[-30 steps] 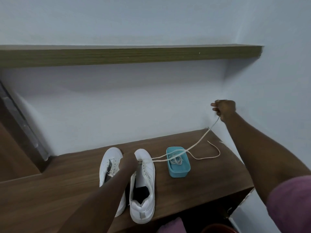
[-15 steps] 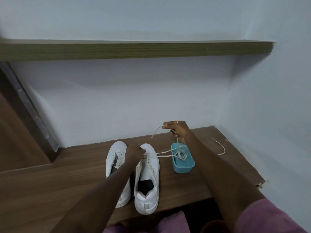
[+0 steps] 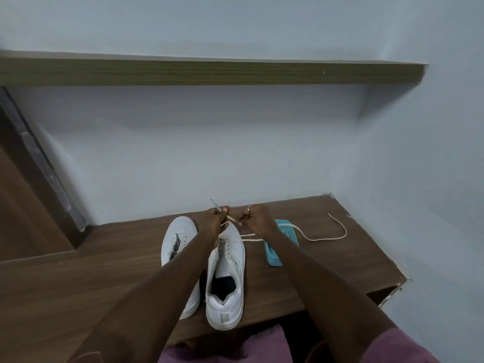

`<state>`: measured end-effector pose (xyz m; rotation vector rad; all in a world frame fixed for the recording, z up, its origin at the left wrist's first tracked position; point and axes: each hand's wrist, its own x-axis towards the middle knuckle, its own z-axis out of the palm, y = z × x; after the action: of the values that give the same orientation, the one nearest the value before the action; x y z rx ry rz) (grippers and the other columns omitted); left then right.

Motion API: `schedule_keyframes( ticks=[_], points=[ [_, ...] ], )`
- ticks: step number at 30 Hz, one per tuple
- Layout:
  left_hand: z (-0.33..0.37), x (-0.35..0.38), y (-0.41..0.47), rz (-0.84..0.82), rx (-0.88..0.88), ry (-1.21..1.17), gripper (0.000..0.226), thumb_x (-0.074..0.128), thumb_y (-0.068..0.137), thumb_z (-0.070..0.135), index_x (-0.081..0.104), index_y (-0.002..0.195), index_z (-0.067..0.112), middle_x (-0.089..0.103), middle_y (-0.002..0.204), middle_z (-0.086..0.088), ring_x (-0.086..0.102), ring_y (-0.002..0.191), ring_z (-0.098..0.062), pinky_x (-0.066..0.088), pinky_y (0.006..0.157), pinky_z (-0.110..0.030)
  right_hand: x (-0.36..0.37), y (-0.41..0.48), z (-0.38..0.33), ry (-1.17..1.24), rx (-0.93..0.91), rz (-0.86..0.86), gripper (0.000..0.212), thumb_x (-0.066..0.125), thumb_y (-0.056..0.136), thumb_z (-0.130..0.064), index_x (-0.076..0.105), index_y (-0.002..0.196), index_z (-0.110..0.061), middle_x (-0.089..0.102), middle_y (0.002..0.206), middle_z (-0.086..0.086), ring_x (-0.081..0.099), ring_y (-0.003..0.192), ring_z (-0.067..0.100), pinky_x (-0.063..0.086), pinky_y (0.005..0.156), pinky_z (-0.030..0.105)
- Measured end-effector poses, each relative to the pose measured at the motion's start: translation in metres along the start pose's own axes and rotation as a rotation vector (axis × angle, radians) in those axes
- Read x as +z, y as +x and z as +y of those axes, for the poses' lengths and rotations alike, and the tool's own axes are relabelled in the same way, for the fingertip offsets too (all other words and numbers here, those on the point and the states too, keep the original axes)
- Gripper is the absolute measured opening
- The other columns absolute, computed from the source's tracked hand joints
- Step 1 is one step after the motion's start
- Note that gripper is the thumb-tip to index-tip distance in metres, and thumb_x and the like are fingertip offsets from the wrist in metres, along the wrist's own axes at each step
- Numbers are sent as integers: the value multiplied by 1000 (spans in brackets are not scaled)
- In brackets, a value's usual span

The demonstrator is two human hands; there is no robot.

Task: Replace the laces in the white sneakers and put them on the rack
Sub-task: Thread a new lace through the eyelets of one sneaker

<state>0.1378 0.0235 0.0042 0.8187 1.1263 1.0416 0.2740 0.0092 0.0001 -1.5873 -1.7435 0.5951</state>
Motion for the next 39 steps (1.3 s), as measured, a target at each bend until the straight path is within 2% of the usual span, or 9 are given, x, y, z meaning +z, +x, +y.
schedule_keyframes(
  ticks=[2, 6, 13, 19, 22, 27, 32, 35, 39],
  points=[
    [-2, -4, 5, -16, 3, -1, 20, 44, 99, 10, 50, 80, 13, 54, 81, 2, 55, 66, -1, 46, 58, -9, -1, 0, 6, -36, 32, 0, 13, 66, 76, 3, 76, 85, 1, 73, 85, 19, 61, 72, 14, 41, 63, 12],
    [-4, -9, 7, -47, 1, 130, 20, 47, 99, 11, 53, 80, 11, 54, 76, -2, 52, 63, -7, 44, 49, -6, 2, -3, -1, 193, 169, 12, 20, 66, 86, -24, 75, 91, -6, 74, 87, 10, 68, 78, 15, 50, 75, 24],
    [-3, -17, 10, -151, 118, 582, 24, 59, 90, 3, 61, 67, 7, 57, 64, -3, 51, 59, -7, 45, 54, -12, 19, 4, -17, 449, 228, -6, 9, 62, 86, 0, 70, 90, 3, 65, 71, 14, 60, 63, 20, 54, 77, 38],
    [-13, -35, 15, 35, 186, 991, 24, 69, 81, 7, 60, 58, 7, 48, 55, 4, 50, 64, -15, 35, 57, -22, 29, 1, -16, 800, 443, 59, 20, 43, 95, 5, 52, 81, -4, 61, 72, 9, 61, 57, 14, 53, 57, 21],
    [-22, -35, 8, 37, 138, 1253, 40, 73, 79, 23, 43, 54, 13, 45, 56, 2, 46, 58, -14, 28, 47, -21, 36, -3, -8, 641, 458, -14, 17, 43, 93, 7, 54, 87, -5, 56, 70, 6, 43, 52, 9, 35, 45, 16],
    [-37, -35, 1, 103, 182, 1227, 16, 52, 88, 11, 63, 85, 0, 67, 96, -18, 61, 94, -32, 43, 71, -33, 52, -13, -1, 246, 334, -99, 15, 56, 90, -4, 69, 86, 2, 62, 77, 6, 50, 63, 5, 34, 57, 18],
    [-39, -57, 7, 162, 90, 1014, 41, 61, 75, 2, 36, 44, 11, 42, 49, -5, 41, 51, -19, 30, 50, -26, 73, -23, 5, -2, 254, -182, 20, 63, 87, -11, 72, 79, 5, 68, 83, 22, 62, 79, 26, 43, 66, 30],
    [-42, -66, 13, 100, 79, 995, 45, 65, 80, 7, 37, 44, 11, 40, 48, -3, 39, 48, -13, 26, 45, -23, 78, -26, 3, -118, 216, -179, 45, 58, 90, -11, 41, 48, -13, 46, 64, 19, 42, 70, 20, 26, 61, 28],
    [-42, -70, 18, 77, 57, 968, 47, 67, 81, 11, 40, 43, 10, 41, 49, -4, 39, 49, -14, 28, 49, -25, 85, -26, -2, -237, 224, -172, 28, 49, 93, -12, 58, 70, 0, 60, 89, 28, 48, 79, 33, 22, 67, 27]
  ],
)
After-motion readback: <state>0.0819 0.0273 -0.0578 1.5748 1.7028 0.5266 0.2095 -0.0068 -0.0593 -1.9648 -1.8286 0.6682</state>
